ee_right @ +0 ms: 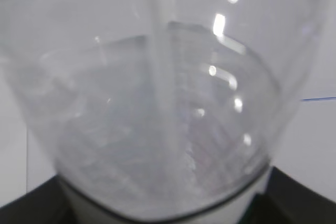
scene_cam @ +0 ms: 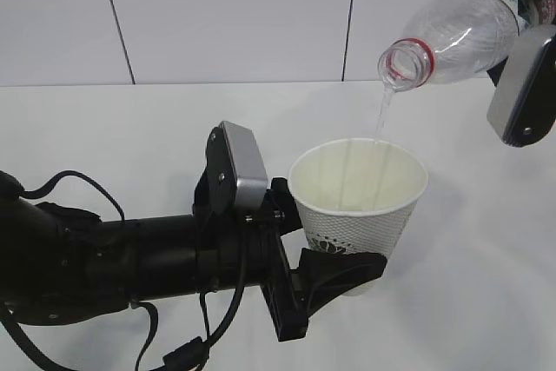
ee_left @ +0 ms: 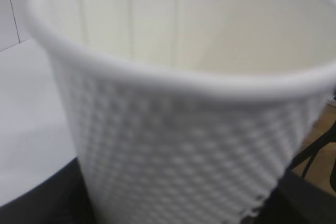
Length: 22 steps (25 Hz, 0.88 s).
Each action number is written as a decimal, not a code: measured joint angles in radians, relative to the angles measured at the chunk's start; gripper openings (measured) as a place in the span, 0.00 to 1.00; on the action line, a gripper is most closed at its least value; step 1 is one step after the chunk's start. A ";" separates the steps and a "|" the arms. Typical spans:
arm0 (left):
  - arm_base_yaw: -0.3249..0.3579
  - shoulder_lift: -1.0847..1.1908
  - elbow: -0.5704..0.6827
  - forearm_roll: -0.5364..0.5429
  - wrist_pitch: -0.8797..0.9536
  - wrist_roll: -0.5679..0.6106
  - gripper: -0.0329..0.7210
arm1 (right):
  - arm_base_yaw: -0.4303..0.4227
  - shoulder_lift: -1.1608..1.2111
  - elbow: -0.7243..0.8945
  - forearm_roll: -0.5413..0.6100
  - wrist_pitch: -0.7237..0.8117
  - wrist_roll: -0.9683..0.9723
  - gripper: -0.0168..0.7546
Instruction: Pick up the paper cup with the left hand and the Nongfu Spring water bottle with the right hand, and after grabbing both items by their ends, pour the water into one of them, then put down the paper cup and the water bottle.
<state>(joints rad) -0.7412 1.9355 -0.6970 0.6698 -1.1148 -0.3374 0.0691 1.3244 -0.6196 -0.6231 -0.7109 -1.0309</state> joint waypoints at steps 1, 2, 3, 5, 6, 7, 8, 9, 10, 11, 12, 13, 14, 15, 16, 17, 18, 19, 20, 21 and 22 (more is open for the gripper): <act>0.000 0.000 0.000 0.000 0.000 0.000 0.74 | 0.000 0.000 0.000 0.000 0.000 -0.005 0.61; 0.000 0.000 0.000 0.000 0.000 0.000 0.74 | 0.000 0.000 0.000 0.000 0.000 -0.005 0.61; 0.000 0.000 0.000 0.000 0.000 0.000 0.74 | 0.000 0.000 0.000 0.000 0.000 -0.007 0.61; 0.000 0.000 0.000 0.000 0.000 0.000 0.74 | 0.000 0.000 0.000 0.000 0.000 -0.007 0.61; 0.000 0.000 0.000 0.000 0.000 0.000 0.74 | 0.000 0.000 0.000 0.000 0.000 -0.009 0.61; 0.000 0.000 0.000 0.000 0.000 0.000 0.74 | 0.000 0.000 0.000 0.000 0.000 -0.009 0.61; 0.000 0.000 0.000 0.000 0.000 0.000 0.74 | 0.000 0.000 0.000 0.000 0.000 -0.009 0.61; 0.000 0.000 0.000 0.000 0.000 0.000 0.74 | 0.000 0.000 0.000 0.000 0.000 -0.009 0.61; 0.000 0.000 0.000 0.000 0.000 0.000 0.74 | 0.000 0.000 0.000 0.000 0.000 -0.009 0.61; 0.000 0.000 0.000 0.000 0.000 0.000 0.74 | 0.000 0.000 0.000 0.002 0.000 -0.009 0.61; 0.000 0.000 0.000 0.000 0.000 0.000 0.74 | 0.000 0.000 0.000 0.002 0.000 -0.009 0.61; 0.000 0.000 0.000 0.000 0.000 0.000 0.74 | 0.000 0.000 0.000 0.002 0.000 -0.009 0.61; 0.000 0.000 0.000 0.000 0.000 0.000 0.74 | 0.000 0.000 0.000 0.002 0.000 -0.009 0.61; 0.000 0.000 0.000 0.000 0.000 0.000 0.74 | 0.000 0.000 0.000 0.002 0.000 -0.009 0.61; 0.000 0.000 0.000 0.000 0.000 0.000 0.74 | 0.000 0.000 0.000 0.002 0.000 -0.011 0.61; 0.000 0.000 0.000 0.000 0.000 0.000 0.74 | 0.000 0.000 0.000 0.002 0.000 -0.011 0.61; 0.000 0.000 0.000 0.000 0.000 0.000 0.74 | 0.000 0.000 0.000 0.003 0.000 -0.011 0.61; 0.000 0.000 0.000 0.000 0.001 0.000 0.74 | 0.000 0.000 0.000 0.003 0.000 -0.011 0.61; 0.000 0.000 0.000 0.000 0.001 0.000 0.74 | 0.000 0.000 0.000 0.003 0.000 -0.011 0.61; 0.000 0.000 0.000 0.000 0.001 0.000 0.74 | 0.000 0.000 0.000 0.004 0.000 -0.011 0.61; 0.000 0.000 0.000 0.000 0.001 0.000 0.74 | 0.000 0.000 0.000 0.004 0.000 -0.011 0.61</act>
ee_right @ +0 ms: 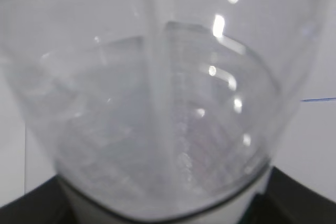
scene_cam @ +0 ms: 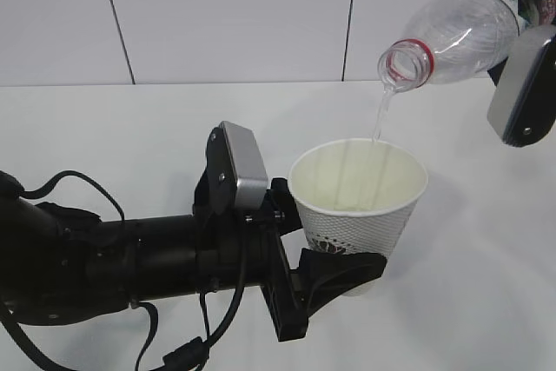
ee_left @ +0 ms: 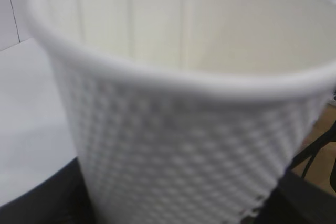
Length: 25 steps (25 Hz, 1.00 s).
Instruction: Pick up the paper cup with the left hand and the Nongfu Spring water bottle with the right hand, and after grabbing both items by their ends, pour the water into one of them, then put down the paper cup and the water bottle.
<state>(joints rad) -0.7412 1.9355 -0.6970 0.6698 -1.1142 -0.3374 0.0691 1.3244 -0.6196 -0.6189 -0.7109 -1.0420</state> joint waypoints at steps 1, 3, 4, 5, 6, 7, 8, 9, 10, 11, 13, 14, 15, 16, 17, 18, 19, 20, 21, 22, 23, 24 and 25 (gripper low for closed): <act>0.000 0.000 0.000 0.000 0.000 0.000 0.74 | 0.000 0.000 0.000 0.000 0.000 0.000 0.61; 0.000 0.000 0.000 0.000 0.000 0.000 0.74 | 0.000 0.000 0.000 0.000 0.000 0.000 0.61; 0.000 0.000 0.000 0.000 0.000 0.000 0.74 | 0.000 0.000 0.000 0.000 0.000 0.000 0.61; 0.000 0.000 0.000 0.000 0.000 0.000 0.74 | 0.000 0.000 0.000 0.000 0.000 0.000 0.61; 0.000 0.000 0.000 0.000 0.000 0.000 0.74 | 0.000 0.000 0.000 0.000 0.000 0.000 0.61; 0.000 0.000 0.000 0.000 0.000 0.000 0.74 | 0.000 0.000 0.000 0.000 0.000 0.000 0.61; 0.000 0.000 0.000 0.000 0.000 0.000 0.74 | 0.000 0.000 0.000 0.000 0.000 0.000 0.61; 0.000 0.000 0.000 0.000 0.000 0.000 0.74 | 0.000 0.000 0.000 0.000 0.000 0.000 0.61; 0.000 0.000 0.000 0.000 0.000 0.000 0.74 | 0.000 0.000 0.000 0.000 0.000 0.000 0.61; 0.000 0.000 0.000 0.000 0.000 0.000 0.74 | 0.000 0.000 0.000 0.000 0.000 0.000 0.61; 0.000 0.000 0.000 0.000 0.000 0.000 0.74 | 0.000 0.000 0.000 0.000 0.000 0.000 0.61; 0.000 0.000 0.000 0.000 0.002 0.000 0.74 | 0.000 0.000 0.000 0.000 0.000 0.000 0.61; 0.000 0.000 0.000 0.000 0.002 0.000 0.74 | 0.000 0.000 0.000 0.000 0.000 0.000 0.61; 0.000 0.000 0.000 0.000 0.002 0.000 0.74 | 0.000 0.000 0.000 0.000 0.000 0.000 0.61; 0.000 0.000 0.000 0.000 0.002 0.000 0.74 | 0.000 0.000 0.000 0.000 0.000 0.000 0.61; 0.000 0.000 0.000 0.000 0.002 0.000 0.74 | 0.000 0.000 0.000 0.000 0.000 0.000 0.61; 0.000 0.000 0.000 0.000 0.002 0.000 0.74 | 0.000 0.000 0.000 0.000 0.000 0.000 0.61; 0.000 0.000 0.000 0.000 0.002 0.000 0.74 | 0.000 0.000 0.000 0.000 0.000 0.000 0.61; 0.000 0.000 0.000 0.000 0.002 0.000 0.74 | 0.000 0.000 0.000 0.000 0.000 0.000 0.61; 0.000 0.000 0.000 0.000 0.002 0.000 0.74 | 0.000 0.000 0.000 0.000 0.000 0.000 0.61; 0.000 0.000 0.000 0.000 0.002 0.000 0.74 | 0.000 0.000 0.000 0.000 0.000 0.000 0.61; 0.000 0.000 0.000 0.000 0.002 0.000 0.74 | 0.000 0.000 0.000 0.002 0.000 0.000 0.61; 0.000 0.000 0.000 0.000 0.002 0.000 0.74 | 0.000 0.000 0.000 0.002 0.000 0.000 0.61</act>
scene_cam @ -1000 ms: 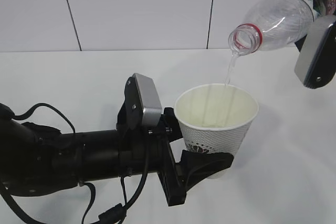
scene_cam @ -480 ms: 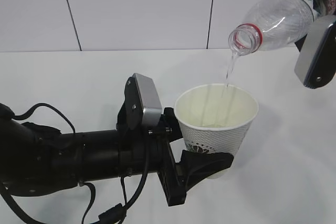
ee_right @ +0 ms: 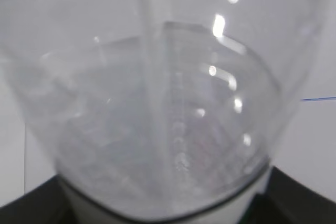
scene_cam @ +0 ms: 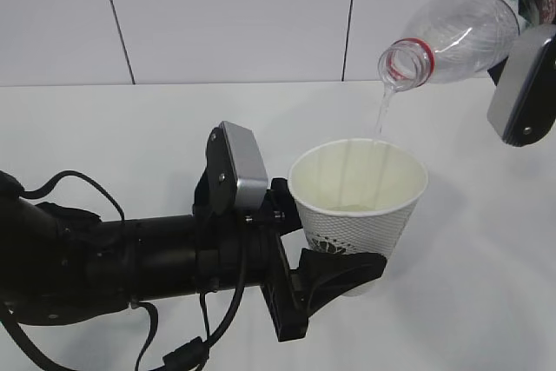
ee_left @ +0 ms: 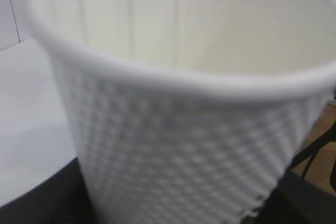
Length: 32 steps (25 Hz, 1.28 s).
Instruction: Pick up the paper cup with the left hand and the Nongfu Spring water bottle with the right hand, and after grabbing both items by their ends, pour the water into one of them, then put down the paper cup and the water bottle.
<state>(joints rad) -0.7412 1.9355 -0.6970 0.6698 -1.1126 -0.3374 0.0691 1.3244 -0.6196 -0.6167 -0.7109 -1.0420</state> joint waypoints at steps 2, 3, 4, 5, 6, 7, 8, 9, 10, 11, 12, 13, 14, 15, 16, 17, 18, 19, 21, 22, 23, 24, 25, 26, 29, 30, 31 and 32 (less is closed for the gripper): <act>0.000 0.000 0.000 0.000 0.000 0.000 0.74 | 0.000 0.000 0.000 0.000 0.000 0.000 0.61; 0.000 0.000 0.000 0.000 0.000 0.000 0.74 | 0.000 0.000 0.000 0.000 0.000 0.000 0.61; 0.000 0.000 0.000 0.000 0.000 0.000 0.74 | 0.000 0.000 0.000 0.000 0.000 0.000 0.61; 0.000 0.000 0.000 0.000 0.000 0.000 0.74 | 0.000 0.000 0.000 0.000 0.000 0.000 0.61; 0.000 0.000 0.000 0.000 0.000 0.000 0.74 | 0.000 0.000 0.000 0.000 0.000 0.000 0.61; 0.000 0.000 0.000 0.000 0.000 0.000 0.74 | 0.000 0.000 0.000 0.000 0.000 0.000 0.61; 0.000 0.000 0.000 0.000 0.000 0.000 0.74 | 0.000 0.000 0.000 0.000 -0.002 0.000 0.61; 0.000 0.000 0.000 0.000 0.000 0.000 0.74 | 0.000 0.000 0.000 0.000 -0.002 0.000 0.61; 0.000 0.000 0.000 0.000 0.000 0.000 0.74 | 0.000 0.000 0.000 0.000 -0.002 0.000 0.61; 0.000 0.000 0.000 0.000 0.000 0.000 0.74 | 0.000 0.000 0.000 0.000 -0.002 0.000 0.61; 0.000 0.000 0.000 0.000 0.000 0.000 0.74 | 0.000 0.000 0.000 0.000 -0.002 0.000 0.61; 0.000 0.000 0.000 0.000 0.000 0.000 0.74 | 0.000 0.000 0.000 0.000 -0.002 0.000 0.61; 0.000 0.000 0.000 0.000 0.000 0.000 0.74 | 0.000 0.000 0.000 0.000 -0.002 0.000 0.61; 0.000 0.000 0.000 0.000 0.000 0.000 0.74 | 0.000 0.000 0.000 0.000 -0.002 0.000 0.61; 0.000 0.000 0.000 0.000 0.000 0.000 0.74 | 0.000 0.000 0.000 0.000 -0.002 0.000 0.61; 0.000 0.000 0.000 0.000 0.000 0.000 0.74 | 0.000 0.000 0.000 0.000 -0.002 0.000 0.61; 0.000 0.000 0.000 0.000 0.000 0.000 0.74 | 0.000 0.000 0.000 0.000 -0.002 0.000 0.61; 0.000 0.000 0.000 0.000 0.000 0.000 0.74 | 0.000 0.000 0.000 0.000 -0.002 0.000 0.61; 0.000 0.000 0.000 0.000 0.000 0.000 0.74 | 0.000 0.000 0.000 0.000 -0.002 0.000 0.61; 0.000 0.000 0.000 0.000 0.000 0.000 0.74 | 0.000 0.000 0.000 0.000 -0.002 0.000 0.61; 0.000 0.000 0.000 0.000 0.000 0.000 0.74 | 0.000 0.000 0.000 0.000 -0.002 0.000 0.61; 0.000 0.000 0.000 0.000 0.000 0.000 0.74 | 0.000 0.000 0.000 0.000 -0.002 0.000 0.61; 0.000 0.000 0.000 0.000 0.000 0.000 0.74 | 0.000 0.000 0.000 0.000 -0.002 0.000 0.61; 0.000 0.000 0.000 0.000 0.000 0.000 0.74 | 0.000 0.000 0.000 0.000 -0.002 0.000 0.61; 0.000 0.000 0.000 0.000 0.000 0.000 0.74 | 0.000 0.000 0.000 0.000 -0.002 -0.004 0.61; 0.000 0.000 0.000 0.000 0.000 0.000 0.74 | 0.000 0.000 0.000 0.000 -0.002 -0.004 0.61; 0.000 0.000 0.000 0.000 0.000 0.000 0.74 | 0.000 0.000 0.000 0.000 -0.002 -0.004 0.61; 0.000 0.000 0.000 0.000 0.000 0.000 0.74 | 0.000 0.000 0.000 0.000 -0.002 -0.004 0.61</act>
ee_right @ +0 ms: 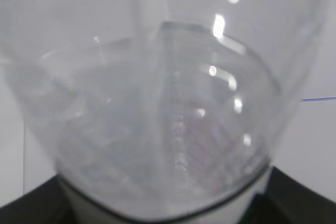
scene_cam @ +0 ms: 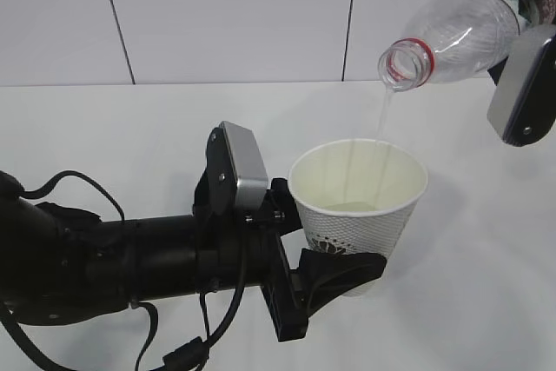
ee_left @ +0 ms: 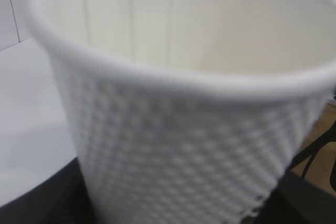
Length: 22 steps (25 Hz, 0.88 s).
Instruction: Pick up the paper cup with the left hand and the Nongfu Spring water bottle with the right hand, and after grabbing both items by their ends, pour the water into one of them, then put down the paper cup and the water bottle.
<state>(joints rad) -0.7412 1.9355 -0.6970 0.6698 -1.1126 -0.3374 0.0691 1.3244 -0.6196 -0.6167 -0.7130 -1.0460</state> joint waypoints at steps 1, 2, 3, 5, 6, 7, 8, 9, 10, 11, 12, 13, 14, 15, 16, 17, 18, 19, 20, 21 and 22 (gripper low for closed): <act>0.000 0.000 0.000 0.000 0.000 0.000 0.74 | 0.000 0.000 0.000 0.000 0.000 0.000 0.61; 0.000 0.000 0.000 0.000 0.000 0.000 0.74 | 0.000 0.000 0.000 0.000 0.000 0.000 0.61; 0.000 0.000 0.000 0.000 0.000 0.000 0.74 | 0.000 0.000 0.000 0.000 0.000 0.000 0.61; 0.000 0.000 0.000 0.000 0.000 0.000 0.74 | 0.000 0.000 0.000 0.000 0.000 0.000 0.61; 0.000 0.000 0.000 0.000 0.000 0.000 0.74 | 0.000 0.000 0.000 0.000 0.000 0.000 0.61; 0.000 0.000 0.000 0.000 0.000 0.000 0.74 | 0.000 0.000 0.000 0.000 0.000 0.000 0.61; 0.000 0.000 0.000 0.000 0.000 0.000 0.74 | 0.000 0.000 0.000 0.000 0.000 0.000 0.61; 0.000 0.000 0.000 0.000 0.000 0.000 0.74 | 0.000 0.000 0.000 0.000 -0.002 -0.002 0.61; 0.000 0.000 0.000 0.000 0.000 0.000 0.74 | 0.000 0.000 0.000 0.000 -0.002 -0.002 0.61; 0.000 0.000 0.000 0.000 0.000 0.000 0.74 | 0.000 0.000 0.000 0.000 -0.002 -0.004 0.61; 0.000 0.000 0.000 0.000 0.000 0.000 0.74 | 0.000 0.000 0.000 0.000 -0.002 -0.004 0.61; 0.000 0.000 0.000 0.000 0.000 0.000 0.74 | 0.000 0.000 0.000 0.000 -0.002 -0.004 0.61; 0.000 0.000 0.000 0.000 0.000 0.000 0.74 | 0.000 0.000 0.000 0.000 -0.002 -0.004 0.61; 0.000 0.000 0.000 0.000 0.000 0.000 0.74 | 0.000 0.000 0.000 0.000 -0.002 -0.004 0.61; 0.000 0.000 0.000 0.000 0.000 0.000 0.74 | 0.000 0.000 0.000 0.000 -0.002 -0.005 0.61; 0.000 0.000 0.000 0.000 0.000 0.000 0.74 | 0.000 0.000 0.000 0.000 -0.002 -0.005 0.61; 0.000 0.000 0.000 0.000 0.000 0.000 0.74 | 0.000 0.000 0.000 0.000 -0.002 -0.005 0.61; 0.000 0.000 0.000 0.000 0.000 0.000 0.74 | 0.000 0.000 0.000 0.000 -0.002 -0.005 0.61; 0.000 0.000 0.000 0.000 0.000 0.000 0.74 | 0.000 0.000 0.000 0.000 -0.002 -0.007 0.61; 0.000 0.000 0.000 0.000 0.000 0.000 0.74 | 0.000 0.000 0.000 0.000 -0.002 -0.007 0.61; 0.000 0.000 0.000 0.000 0.000 0.000 0.74 | 0.000 0.000 0.000 0.000 -0.002 -0.009 0.61</act>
<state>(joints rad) -0.7412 1.9355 -0.6970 0.6698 -1.1126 -0.3374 0.0691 1.3244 -0.6196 -0.6167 -0.7152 -1.0547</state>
